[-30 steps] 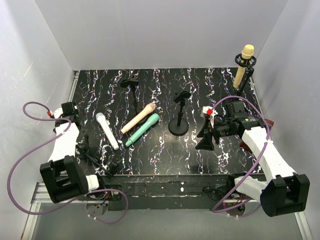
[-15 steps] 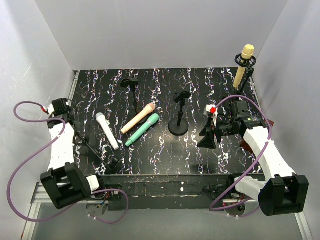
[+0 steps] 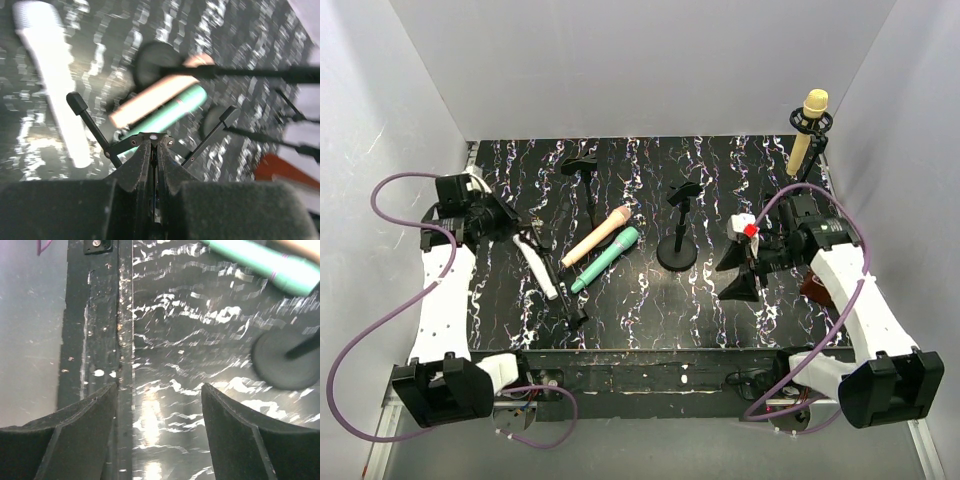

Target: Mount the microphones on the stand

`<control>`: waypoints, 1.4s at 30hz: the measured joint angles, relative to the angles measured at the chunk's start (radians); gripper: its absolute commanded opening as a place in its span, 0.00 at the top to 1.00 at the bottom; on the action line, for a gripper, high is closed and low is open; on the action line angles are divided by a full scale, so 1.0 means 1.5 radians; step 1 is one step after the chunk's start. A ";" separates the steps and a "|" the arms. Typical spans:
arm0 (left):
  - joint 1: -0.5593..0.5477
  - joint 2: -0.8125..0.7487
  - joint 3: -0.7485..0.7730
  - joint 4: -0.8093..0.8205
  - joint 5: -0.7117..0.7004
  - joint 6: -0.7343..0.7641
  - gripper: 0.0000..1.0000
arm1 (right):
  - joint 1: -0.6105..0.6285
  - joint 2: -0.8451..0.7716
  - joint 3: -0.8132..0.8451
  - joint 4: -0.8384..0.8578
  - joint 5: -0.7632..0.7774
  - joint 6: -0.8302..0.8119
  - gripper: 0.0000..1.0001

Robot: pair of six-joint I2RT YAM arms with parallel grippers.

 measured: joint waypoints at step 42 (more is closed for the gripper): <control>-0.231 -0.125 -0.216 0.040 0.318 -0.145 1.00 | 0.642 0.238 0.152 0.426 0.568 -0.331 0.90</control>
